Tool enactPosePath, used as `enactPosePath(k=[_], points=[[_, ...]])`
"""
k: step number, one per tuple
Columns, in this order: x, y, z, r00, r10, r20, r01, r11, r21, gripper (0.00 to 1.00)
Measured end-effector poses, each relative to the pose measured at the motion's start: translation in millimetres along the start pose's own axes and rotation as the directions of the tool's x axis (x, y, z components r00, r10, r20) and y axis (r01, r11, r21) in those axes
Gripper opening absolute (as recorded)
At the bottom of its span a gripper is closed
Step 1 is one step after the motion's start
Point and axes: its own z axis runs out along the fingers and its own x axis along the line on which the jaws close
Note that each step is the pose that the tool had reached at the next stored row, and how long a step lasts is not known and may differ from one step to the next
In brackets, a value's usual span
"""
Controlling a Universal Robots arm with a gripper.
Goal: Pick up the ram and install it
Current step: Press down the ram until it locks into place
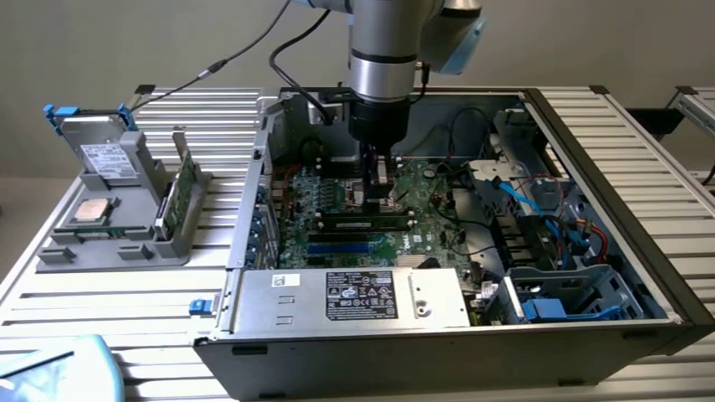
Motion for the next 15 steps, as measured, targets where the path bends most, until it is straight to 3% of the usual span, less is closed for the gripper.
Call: enactPosePath(k=[15], points=[[0.2, -1.3, -0.1, 1.0000, 0.000, 0.0003, 0.000, 1.0000, -0.0010, 0.10]])
